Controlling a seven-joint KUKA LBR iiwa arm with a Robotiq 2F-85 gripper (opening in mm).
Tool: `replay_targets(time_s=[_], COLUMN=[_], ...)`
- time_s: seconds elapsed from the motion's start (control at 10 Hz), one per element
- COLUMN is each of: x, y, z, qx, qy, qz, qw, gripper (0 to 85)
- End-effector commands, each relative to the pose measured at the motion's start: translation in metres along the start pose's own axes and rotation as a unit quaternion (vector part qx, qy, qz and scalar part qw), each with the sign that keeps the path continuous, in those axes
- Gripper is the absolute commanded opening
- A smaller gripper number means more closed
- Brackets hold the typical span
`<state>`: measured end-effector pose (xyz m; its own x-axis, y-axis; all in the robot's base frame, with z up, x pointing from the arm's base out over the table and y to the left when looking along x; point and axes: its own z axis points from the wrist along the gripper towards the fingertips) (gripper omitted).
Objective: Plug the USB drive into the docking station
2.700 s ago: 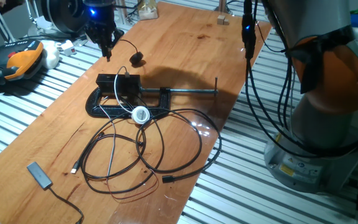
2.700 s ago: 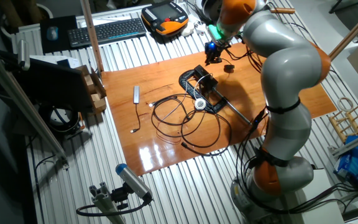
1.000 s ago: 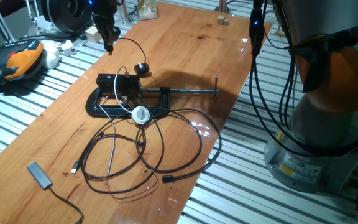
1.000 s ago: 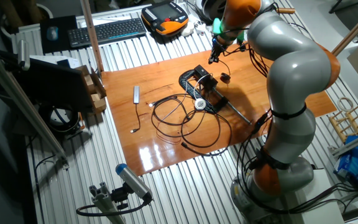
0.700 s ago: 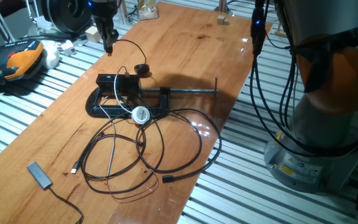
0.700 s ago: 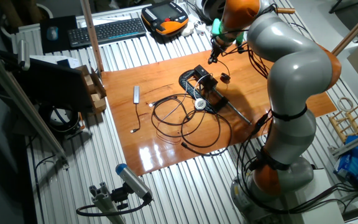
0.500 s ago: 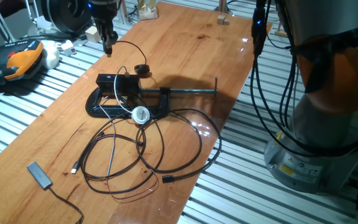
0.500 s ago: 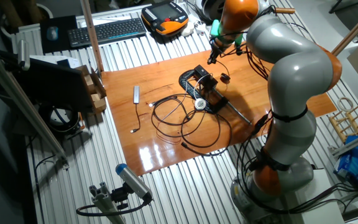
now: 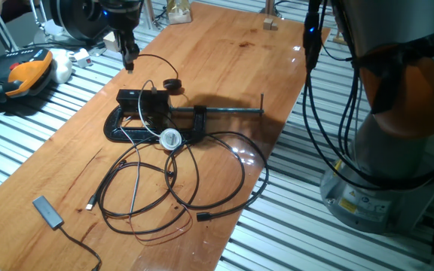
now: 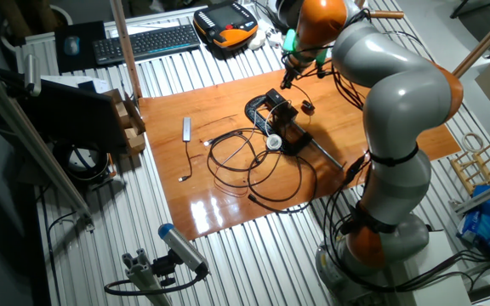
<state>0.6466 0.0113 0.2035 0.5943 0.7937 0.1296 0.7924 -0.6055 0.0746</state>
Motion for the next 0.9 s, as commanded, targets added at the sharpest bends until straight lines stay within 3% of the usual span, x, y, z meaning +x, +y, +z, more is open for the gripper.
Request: replay_targets(time_s=[0.0,0.2,0.4,0.5,0.8], x=[-0.003,-0.003,0.003,0.0,-0.005], y=[0.0,-0.003,-0.01,-0.009,-0.007], z=[0.0,0.002,0.005,0.006,0.013], qx=[-0.002,-0.009,-0.019,-0.016,-0.025], qy=[0.005,-0.007,-0.039,-0.048,-0.069], qz=[0.014,0.045,0.073,0.078,0.1], qw=[0.9999,0.9989,0.9964,0.9957,0.9923], gripper=[0.0,0.0,0.0,0.0,0.0])
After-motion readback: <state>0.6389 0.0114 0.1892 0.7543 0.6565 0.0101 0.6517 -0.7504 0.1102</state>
